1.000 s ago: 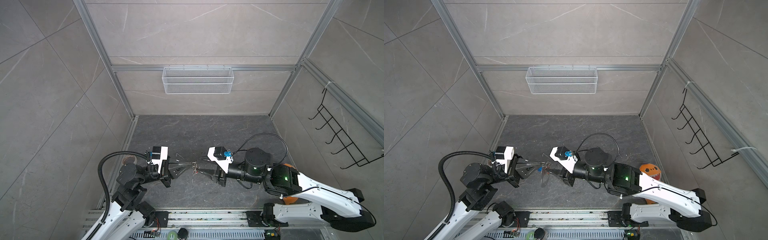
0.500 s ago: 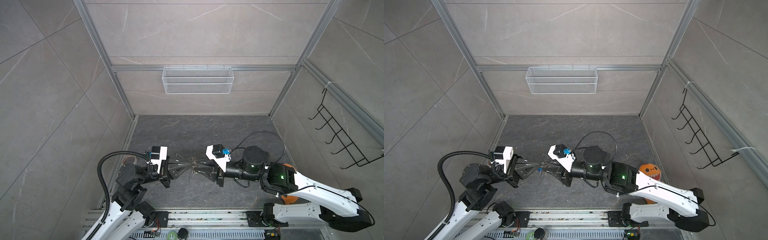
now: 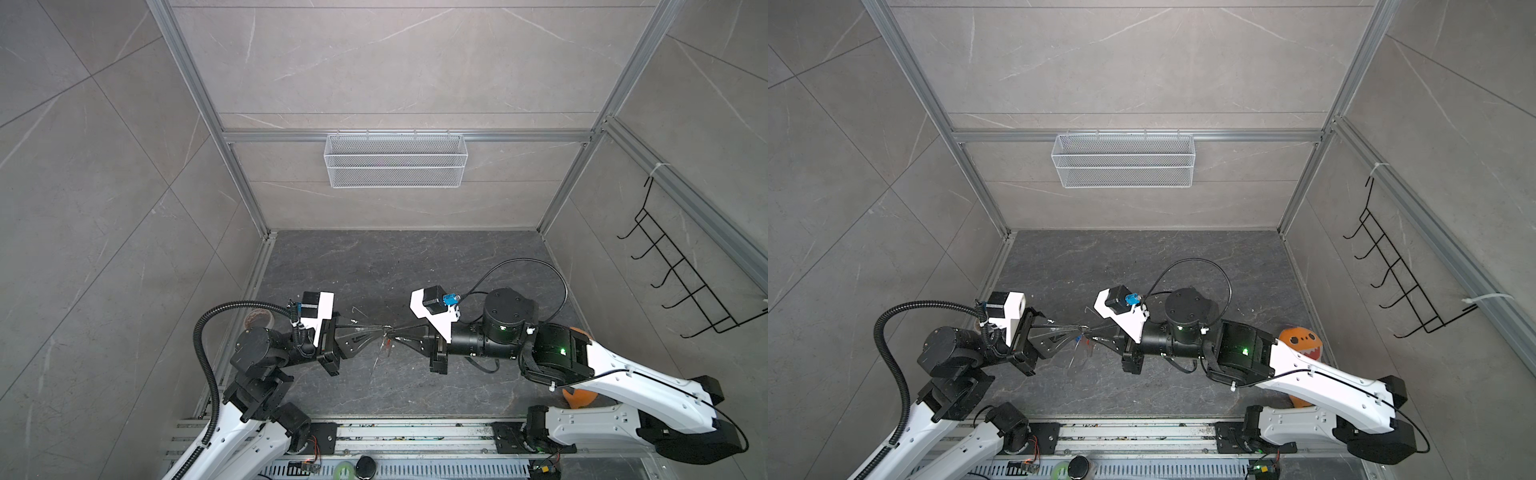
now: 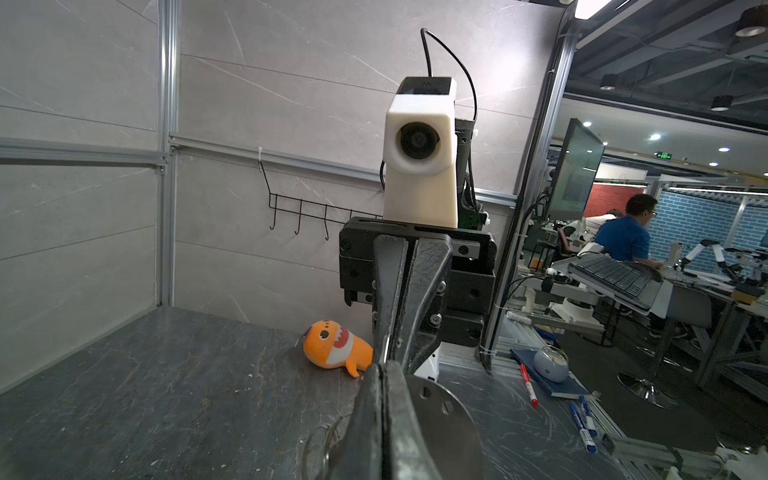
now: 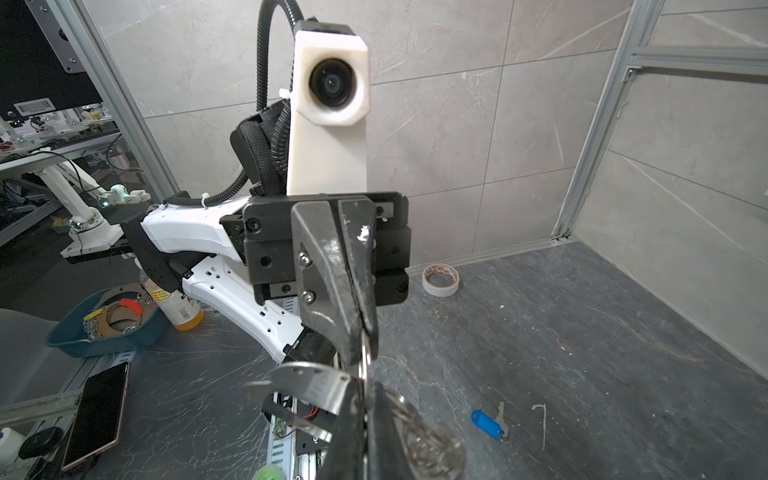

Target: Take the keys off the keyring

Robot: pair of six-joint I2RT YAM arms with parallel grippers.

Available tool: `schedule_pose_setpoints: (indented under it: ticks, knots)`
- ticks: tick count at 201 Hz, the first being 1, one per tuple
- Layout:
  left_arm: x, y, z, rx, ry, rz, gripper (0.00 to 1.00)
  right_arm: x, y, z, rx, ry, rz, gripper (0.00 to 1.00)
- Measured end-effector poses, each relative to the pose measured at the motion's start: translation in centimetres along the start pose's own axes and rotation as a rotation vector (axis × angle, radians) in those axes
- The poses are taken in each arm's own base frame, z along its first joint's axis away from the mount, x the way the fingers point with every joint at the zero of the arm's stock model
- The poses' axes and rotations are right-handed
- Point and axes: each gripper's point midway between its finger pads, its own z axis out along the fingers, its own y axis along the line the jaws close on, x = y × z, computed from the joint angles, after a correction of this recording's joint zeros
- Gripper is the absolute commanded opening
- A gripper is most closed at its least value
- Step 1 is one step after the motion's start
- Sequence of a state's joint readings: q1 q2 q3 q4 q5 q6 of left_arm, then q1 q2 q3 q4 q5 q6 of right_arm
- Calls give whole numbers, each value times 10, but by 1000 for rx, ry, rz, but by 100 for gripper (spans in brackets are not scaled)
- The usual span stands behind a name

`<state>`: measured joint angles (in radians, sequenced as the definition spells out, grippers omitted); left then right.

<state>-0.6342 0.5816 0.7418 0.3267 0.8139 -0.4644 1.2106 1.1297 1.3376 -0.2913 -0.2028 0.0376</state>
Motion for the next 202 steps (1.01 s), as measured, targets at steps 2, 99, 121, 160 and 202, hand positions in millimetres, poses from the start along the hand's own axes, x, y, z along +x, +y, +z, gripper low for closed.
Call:
schedule_pose_setpoints:
  ticks: [2, 99, 121, 160, 202]
  knots:
    - [0, 0, 0, 0, 1, -1, 14, 0, 0, 0, -2, 0, 0, 0]
    - [-4, 0, 4, -66, 212, -103, 33, 16, -30, -10, -49, 236, 104, 0]
    - [12, 10, 9, -77, 296, -167, 33, 28, -24, -7, -93, 307, 128, 0]
    - [37, 22, 11, -89, 407, -263, 29, 40, -19, -7, -130, 389, 151, 0]
    - [39, 16, 10, -63, 432, -283, 24, 47, -17, -10, -136, 429, 160, 0]
